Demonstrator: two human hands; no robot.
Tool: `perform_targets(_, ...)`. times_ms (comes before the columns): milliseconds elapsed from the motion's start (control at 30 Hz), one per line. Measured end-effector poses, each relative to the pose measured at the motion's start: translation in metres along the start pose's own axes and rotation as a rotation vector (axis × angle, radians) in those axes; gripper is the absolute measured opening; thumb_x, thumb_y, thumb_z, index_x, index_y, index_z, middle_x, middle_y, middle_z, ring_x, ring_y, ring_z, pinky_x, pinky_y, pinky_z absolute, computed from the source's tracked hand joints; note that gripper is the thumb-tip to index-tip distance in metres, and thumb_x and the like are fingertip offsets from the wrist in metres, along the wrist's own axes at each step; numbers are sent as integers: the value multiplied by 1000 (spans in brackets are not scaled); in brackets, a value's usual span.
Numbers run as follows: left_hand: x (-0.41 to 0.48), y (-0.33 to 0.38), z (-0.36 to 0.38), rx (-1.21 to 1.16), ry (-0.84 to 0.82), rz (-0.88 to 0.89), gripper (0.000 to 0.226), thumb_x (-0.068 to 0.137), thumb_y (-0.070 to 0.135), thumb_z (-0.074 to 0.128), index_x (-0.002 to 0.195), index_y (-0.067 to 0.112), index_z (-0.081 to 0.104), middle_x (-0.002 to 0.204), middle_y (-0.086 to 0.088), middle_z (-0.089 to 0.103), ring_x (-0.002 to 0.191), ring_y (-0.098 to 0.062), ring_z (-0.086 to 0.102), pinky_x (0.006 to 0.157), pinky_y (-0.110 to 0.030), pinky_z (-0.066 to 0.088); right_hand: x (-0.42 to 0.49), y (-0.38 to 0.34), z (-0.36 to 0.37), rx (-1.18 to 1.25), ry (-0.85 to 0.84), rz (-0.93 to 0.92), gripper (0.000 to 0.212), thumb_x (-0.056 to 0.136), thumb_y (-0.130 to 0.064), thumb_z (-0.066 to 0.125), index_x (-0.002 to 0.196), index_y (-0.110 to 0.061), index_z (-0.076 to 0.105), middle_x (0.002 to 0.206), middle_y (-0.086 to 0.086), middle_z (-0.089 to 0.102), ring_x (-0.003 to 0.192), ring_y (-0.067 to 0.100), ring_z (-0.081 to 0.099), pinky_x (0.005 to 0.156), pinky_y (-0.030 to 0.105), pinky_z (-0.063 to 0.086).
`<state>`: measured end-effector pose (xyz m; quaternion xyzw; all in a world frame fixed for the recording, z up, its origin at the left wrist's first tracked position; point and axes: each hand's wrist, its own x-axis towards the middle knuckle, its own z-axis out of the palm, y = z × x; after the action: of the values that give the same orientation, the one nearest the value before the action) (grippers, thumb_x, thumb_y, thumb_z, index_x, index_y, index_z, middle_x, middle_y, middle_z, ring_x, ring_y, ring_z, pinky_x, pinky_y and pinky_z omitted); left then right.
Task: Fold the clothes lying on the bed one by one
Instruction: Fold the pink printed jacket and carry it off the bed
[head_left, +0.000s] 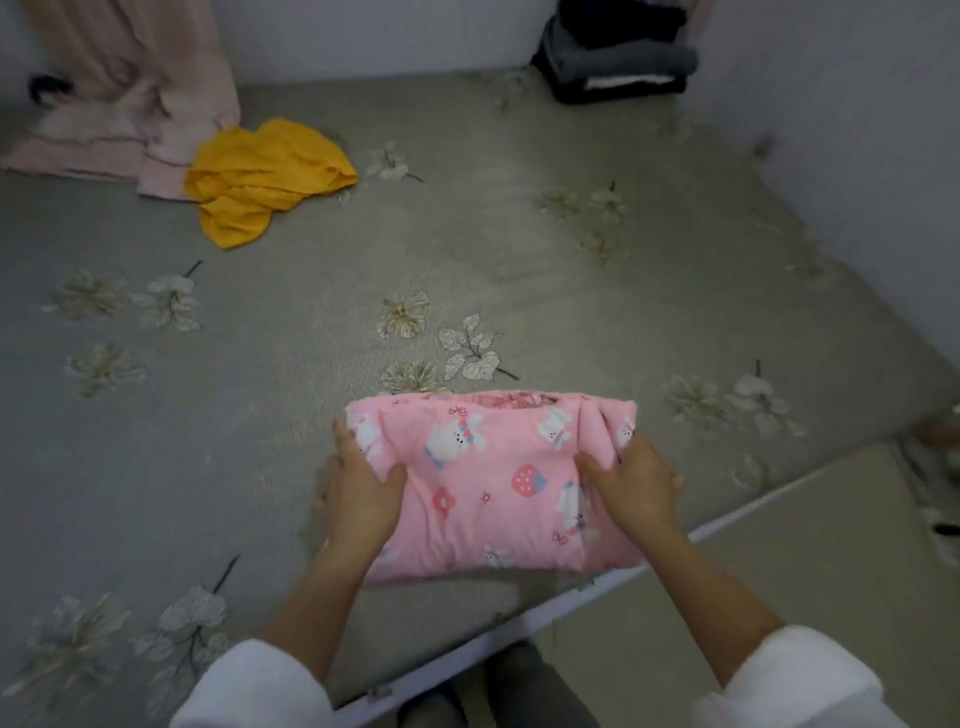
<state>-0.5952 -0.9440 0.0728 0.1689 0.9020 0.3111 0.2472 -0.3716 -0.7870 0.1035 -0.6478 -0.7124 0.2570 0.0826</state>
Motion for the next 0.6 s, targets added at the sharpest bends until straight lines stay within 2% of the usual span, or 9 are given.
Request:
perform_targets(100,-27,42,12,31,-60,117,93,84,30,66,152,20,3,139,-21,43,124,-40,44,103,-51,30,-13,34,-43,67,48,81,55,77,-44,71,116,-10,52,113,11,63,107,34,58,98,49,39)
perform_targets(267,-60,112,55,23,-157,307,92,83,32,65,151,23,4,145,-18,39,129,-38,43,106,-54,32,-7,89,-117,103,139,194,60,79,-42,70,124,-8,50,123,13,60,115,34,55,101,45,37)
perform_targets(433,-102,208,124,48,-208,484,88,82,37,62,151,22,9,141,-17,42,125,-38,45,104,-56,33,13,166,-196,204,255,239,53,78,-38,69,119,-9,52,117,14,62,110,35,57,99,44,39)
perform_targets(600,-173,305,209,17,-253,625,90,77,48,56,151,24,9,143,-13,42,125,-37,45,106,-56,30,35,271,-289,232,347,265,58,78,-46,69,122,-12,52,119,14,62,110,35,57,100,49,39)
